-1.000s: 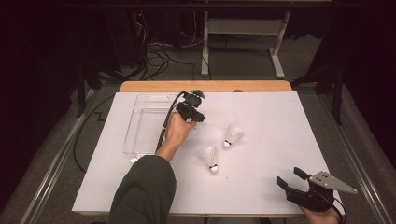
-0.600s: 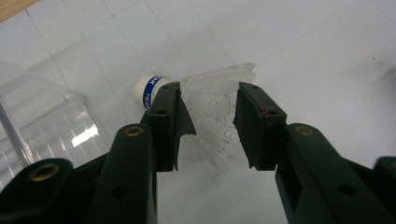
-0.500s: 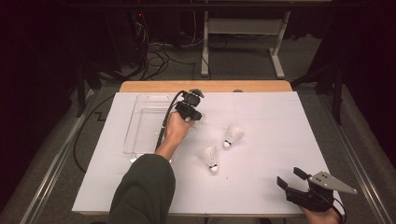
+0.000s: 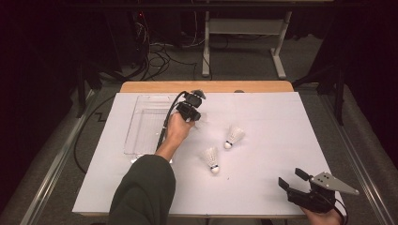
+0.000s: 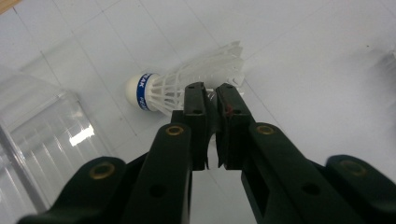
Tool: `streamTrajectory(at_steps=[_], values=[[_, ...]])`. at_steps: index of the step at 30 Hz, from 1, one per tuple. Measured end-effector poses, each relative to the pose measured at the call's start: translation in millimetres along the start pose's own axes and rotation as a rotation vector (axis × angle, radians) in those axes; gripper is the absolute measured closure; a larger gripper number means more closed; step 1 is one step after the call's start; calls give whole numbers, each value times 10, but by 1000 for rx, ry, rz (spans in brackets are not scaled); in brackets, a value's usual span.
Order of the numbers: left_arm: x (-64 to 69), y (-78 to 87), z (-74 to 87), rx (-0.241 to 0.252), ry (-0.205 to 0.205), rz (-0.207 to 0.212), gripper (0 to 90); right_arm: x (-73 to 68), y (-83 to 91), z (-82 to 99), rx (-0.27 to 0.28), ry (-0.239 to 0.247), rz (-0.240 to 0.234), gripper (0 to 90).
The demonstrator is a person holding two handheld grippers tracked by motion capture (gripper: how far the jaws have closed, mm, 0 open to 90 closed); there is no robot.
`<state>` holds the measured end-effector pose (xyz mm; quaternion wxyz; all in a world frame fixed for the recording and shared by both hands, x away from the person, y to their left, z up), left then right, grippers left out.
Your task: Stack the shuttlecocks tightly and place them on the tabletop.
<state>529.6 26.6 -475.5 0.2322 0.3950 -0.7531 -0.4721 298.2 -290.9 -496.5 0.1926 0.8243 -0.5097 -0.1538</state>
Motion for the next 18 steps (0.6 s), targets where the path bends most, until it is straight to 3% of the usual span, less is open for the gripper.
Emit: streamTrajectory(at_steps=[18], values=[[130, 134, 105, -37, -33, 18, 893, 8, 12, 4, 2, -4, 6, 263]])
Point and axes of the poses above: each handheld gripper's, and its own axes: y roughly backward along the jaws, z roughly out of its underside, x roughly to its right, the point moved 8 cm from there along -y, roughly forward along the jaws, and after that the axes turned 1 degree about z, right-handed, at the moved point
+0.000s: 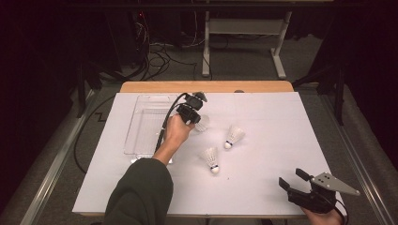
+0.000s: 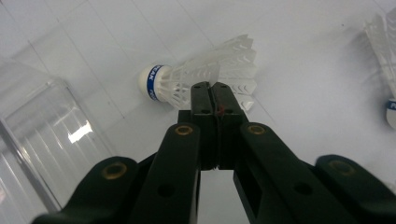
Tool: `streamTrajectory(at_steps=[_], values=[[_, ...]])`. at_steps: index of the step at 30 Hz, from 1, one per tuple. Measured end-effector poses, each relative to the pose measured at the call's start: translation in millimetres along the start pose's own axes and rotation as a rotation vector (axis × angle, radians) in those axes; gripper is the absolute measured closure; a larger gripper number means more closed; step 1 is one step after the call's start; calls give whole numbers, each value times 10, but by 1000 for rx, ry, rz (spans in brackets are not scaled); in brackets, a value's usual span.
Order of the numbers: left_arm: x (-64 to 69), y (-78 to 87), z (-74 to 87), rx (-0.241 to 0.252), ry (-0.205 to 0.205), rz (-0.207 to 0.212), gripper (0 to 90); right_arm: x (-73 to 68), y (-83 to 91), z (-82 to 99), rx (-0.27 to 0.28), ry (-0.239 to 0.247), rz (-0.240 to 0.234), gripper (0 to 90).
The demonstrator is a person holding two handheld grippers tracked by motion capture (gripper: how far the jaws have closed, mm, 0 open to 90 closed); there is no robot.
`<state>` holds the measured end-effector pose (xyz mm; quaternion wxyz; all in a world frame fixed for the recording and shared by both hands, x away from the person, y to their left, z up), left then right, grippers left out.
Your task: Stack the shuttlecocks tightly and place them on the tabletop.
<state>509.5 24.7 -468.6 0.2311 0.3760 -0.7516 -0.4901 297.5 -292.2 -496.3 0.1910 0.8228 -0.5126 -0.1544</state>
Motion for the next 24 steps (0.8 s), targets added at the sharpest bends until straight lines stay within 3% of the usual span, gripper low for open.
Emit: streamTrajectory(at_steps=[14, 24], values=[[89, 213, 253, -35, -21, 15, 894, -1, 4, -1, 1, -1, 6, 263], [163, 119, 80, 2, -12, 61, 884, 1, 6, -2, 2, -2, 8, 263]])
Point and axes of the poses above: each handheld gripper's, and its own axes: y roughly backward along the jaws, z roughly out of its underside, x roughly to its right, the point moved 8 cm from there along -y, roughly forward along the jaws, and after that the axes turned 1 degree about z, right-handed, at the moved point
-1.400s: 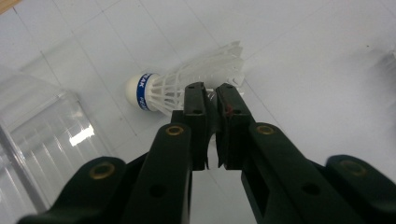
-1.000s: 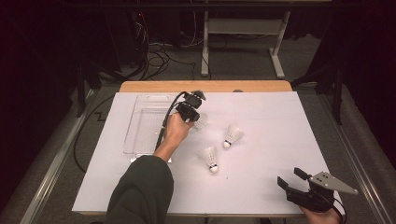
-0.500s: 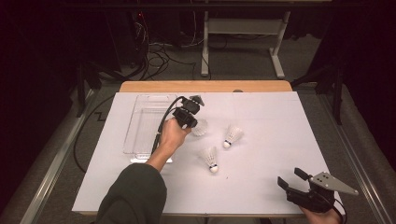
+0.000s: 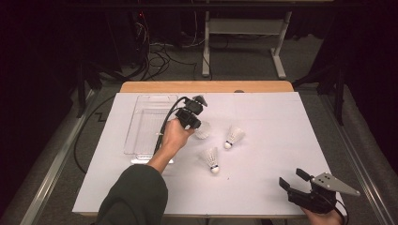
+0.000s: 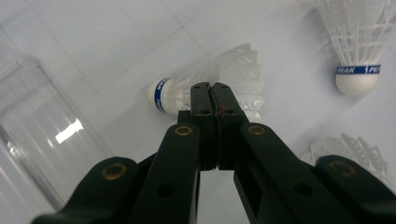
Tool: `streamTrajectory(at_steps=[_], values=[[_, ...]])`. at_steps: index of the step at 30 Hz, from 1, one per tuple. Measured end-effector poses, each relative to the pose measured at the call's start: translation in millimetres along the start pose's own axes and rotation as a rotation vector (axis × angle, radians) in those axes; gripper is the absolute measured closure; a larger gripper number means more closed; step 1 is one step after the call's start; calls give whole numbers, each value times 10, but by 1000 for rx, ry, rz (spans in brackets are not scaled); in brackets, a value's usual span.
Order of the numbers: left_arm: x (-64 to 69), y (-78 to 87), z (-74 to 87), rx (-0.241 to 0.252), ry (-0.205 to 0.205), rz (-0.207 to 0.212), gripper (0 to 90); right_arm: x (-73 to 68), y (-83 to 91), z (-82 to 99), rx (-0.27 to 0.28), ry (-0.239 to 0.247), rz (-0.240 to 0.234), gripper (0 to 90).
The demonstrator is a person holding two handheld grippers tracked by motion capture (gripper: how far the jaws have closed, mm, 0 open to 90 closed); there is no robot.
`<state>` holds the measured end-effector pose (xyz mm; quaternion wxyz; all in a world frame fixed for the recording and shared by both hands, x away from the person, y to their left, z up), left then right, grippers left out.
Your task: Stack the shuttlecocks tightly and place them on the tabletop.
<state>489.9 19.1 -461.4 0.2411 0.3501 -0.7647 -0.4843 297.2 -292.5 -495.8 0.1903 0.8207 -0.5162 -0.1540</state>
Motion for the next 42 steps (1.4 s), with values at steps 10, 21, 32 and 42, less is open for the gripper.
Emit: streamTrajectory(at_steps=[10, 21, 32, 42], values=[[33, -164, -228, 42, 20, 6, 878, -2, 3, 2, 1, -4, -6, 263], [63, -330, -338, 60, 20, 1, 880, 2, 4, 6, 1, -6, -9, 263], [32, -347, -413, 104, 42, -15, 888, 1, 7, 11, -1, -7, -10, 263], [-5, -365, -435, 124, 63, -20, 889, 0, 7, 13, -2, -7, -9, 263]])
Point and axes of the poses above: each handheld gripper's, and its own axes: y roughly backward along the jaws, z roughly out of its underside, x roughly to its right, the point moved 8 cm from there along -y, roughly forward along the jaws, and after that the axes turned 1 degree about z, right-handed, at the moved point
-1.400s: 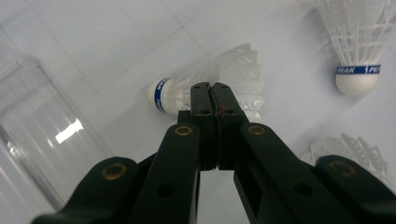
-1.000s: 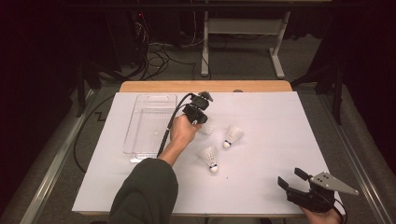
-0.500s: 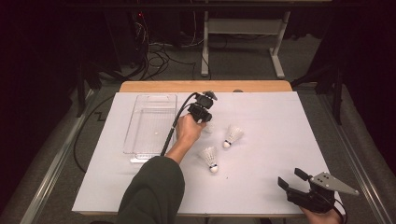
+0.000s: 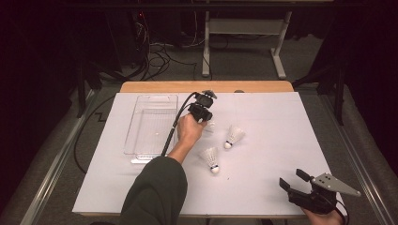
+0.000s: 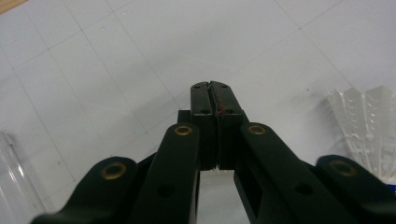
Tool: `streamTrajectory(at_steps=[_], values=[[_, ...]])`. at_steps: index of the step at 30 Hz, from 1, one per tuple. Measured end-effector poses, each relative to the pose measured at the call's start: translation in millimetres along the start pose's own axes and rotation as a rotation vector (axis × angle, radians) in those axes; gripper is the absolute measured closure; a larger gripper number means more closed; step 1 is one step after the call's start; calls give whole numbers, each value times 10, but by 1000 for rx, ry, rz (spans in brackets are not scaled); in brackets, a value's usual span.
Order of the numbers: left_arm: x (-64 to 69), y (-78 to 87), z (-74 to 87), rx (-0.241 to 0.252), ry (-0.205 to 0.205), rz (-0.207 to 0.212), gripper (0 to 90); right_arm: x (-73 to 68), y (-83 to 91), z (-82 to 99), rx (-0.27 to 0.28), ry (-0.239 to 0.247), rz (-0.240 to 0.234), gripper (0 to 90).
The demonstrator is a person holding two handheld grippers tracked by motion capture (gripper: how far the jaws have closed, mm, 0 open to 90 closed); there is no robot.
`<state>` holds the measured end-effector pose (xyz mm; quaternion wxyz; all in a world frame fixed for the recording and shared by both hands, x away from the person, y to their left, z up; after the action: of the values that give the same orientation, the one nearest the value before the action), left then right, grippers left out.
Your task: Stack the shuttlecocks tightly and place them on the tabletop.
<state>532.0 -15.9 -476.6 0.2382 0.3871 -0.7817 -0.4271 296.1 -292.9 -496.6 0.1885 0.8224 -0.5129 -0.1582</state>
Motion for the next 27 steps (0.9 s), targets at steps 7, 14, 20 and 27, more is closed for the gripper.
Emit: streamTrajectory(at_steps=[7, 14, 20, 27], values=[[10, -29, -1, 1, 6, 2, 888, 1, 2, 2, -1, -1, 1, 263], [43, -33, -5, 7, 4, 6, 844, 2, 4, 3, -1, -1, 1, 263], [64, -11, -10, 12, -1, 11, 757, 2, 5, 2, 0, -3, 2, 263], [67, -11, 6, 5, -6, 9, 708, 3, 6, 5, -4, -2, 3, 263]])
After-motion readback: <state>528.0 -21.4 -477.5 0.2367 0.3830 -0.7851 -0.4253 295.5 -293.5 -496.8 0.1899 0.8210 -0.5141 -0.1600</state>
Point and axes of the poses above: each handheld gripper's, and its own axes: y roughly backward along the jaws, z roughly out of its underside, x roughly to its right, the point moved 8 cm from there along -y, roughly forward along the jaws, and after that the axes turned 1 degree about z, right-handed, at the moved point
